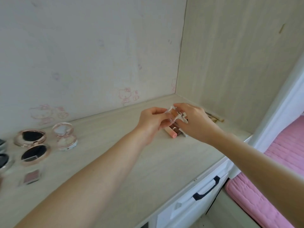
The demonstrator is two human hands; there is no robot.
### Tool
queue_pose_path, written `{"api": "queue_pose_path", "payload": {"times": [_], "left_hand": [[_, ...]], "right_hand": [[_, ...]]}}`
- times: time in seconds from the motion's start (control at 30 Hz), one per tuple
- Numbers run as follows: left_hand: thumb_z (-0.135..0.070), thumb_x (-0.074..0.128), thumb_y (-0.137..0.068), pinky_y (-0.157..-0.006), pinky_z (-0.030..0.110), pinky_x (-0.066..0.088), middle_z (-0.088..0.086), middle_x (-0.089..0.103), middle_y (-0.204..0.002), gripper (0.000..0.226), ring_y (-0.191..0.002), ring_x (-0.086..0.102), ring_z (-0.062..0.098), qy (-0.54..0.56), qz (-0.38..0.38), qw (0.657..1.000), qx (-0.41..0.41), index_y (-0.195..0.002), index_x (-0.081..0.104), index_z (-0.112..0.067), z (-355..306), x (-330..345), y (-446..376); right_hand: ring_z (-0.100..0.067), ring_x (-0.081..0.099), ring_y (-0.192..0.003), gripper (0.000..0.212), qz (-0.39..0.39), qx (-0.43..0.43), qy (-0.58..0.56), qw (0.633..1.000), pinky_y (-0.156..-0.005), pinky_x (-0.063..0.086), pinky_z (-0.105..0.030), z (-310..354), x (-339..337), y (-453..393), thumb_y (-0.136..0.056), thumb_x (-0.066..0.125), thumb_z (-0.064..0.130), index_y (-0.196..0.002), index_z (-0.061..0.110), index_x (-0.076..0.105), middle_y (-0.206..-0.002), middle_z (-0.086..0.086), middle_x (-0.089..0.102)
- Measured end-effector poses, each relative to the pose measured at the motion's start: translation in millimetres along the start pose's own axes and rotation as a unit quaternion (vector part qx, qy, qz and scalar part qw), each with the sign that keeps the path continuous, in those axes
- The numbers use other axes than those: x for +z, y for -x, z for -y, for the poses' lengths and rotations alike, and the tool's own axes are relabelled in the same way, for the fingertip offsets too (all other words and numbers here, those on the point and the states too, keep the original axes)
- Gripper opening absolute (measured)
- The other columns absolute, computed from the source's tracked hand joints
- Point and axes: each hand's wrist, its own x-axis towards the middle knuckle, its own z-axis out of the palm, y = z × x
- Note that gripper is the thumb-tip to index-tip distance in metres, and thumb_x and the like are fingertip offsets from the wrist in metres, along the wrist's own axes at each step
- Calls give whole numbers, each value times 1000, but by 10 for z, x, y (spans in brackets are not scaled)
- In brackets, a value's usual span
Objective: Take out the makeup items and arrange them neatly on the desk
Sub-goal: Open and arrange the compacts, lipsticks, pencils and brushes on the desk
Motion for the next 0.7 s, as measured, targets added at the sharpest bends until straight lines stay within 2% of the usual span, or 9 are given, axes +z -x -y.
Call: {"api": "queue_pose_path", "payload": {"times": [0.1, 0.2, 0.33, 0.47, 0.57, 0.7], "left_hand": [[8, 68, -79, -74, 34, 60, 21, 65, -91, 29, -72, 68, 25, 30, -8, 999, -10, -106, 58, 9, -52, -235, 231], [7, 69, -78, -72, 33, 59, 22, 65, -94, 33, -73, 66, 26, 52, -12, 998, -24, -109, 57, 7, -89, -476, 436], [5, 68, -80, -73, 32, 59, 21, 69, -94, 24, -76, 69, 26, 66, -21, 997, -32, -102, 59, 4, -109, -843, 673], [-8, 64, -87, -77, 33, 59, 14, 71, -86, 10, -76, 69, 24, 98, -35, 993, -46, -93, 65, 0, -110, -1196, 888], [-12, 60, -89, -70, 31, 59, 11, 71, -84, 14, -74, 68, 24, 117, -48, 990, -63, -83, 71, -5, -129, -1466, 1058], [-13, 63, -87, -76, 35, 58, 14, 70, -97, 15, -85, 68, 29, 114, -49, 990, -72, -96, 70, -2, -140, -1788, 1295]], "right_hand": [[-15, 58, -108, 52, -1, -9, -3, 1000, -84, 37, -18, 308, 121, 65, -90, 56, 45, -134, 18, 50, -124, 2, 61], [-16, 57, -109, 54, 13, -4, -31, 999, -86, 40, -21, 592, 254, 118, -87, 61, 40, -135, 18, 48, -126, 0, 60], [-17, 57, -111, 50, 24, -5, -63, 998, -91, 49, -37, 965, 419, 171, -86, 64, 37, -131, 20, 50, -122, 1, 61], [-16, 59, -105, 43, 29, -34, -112, 993, -90, 49, -33, 1319, 587, 209, -85, 67, 29, -125, 17, 55, -115, 1, 63], [-11, 58, -101, 37, 42, -57, -159, 985, -84, 49, -27, 1569, 699, 253, -84, 68, 24, -119, 20, 57, -110, 6, 63], [-5, 57, -100, 35, 65, -77, -193, 976, -83, 50, -25, 1859, 855, 302, -84, 65, 23, -117, 28, 56, -108, 13, 62]]}}
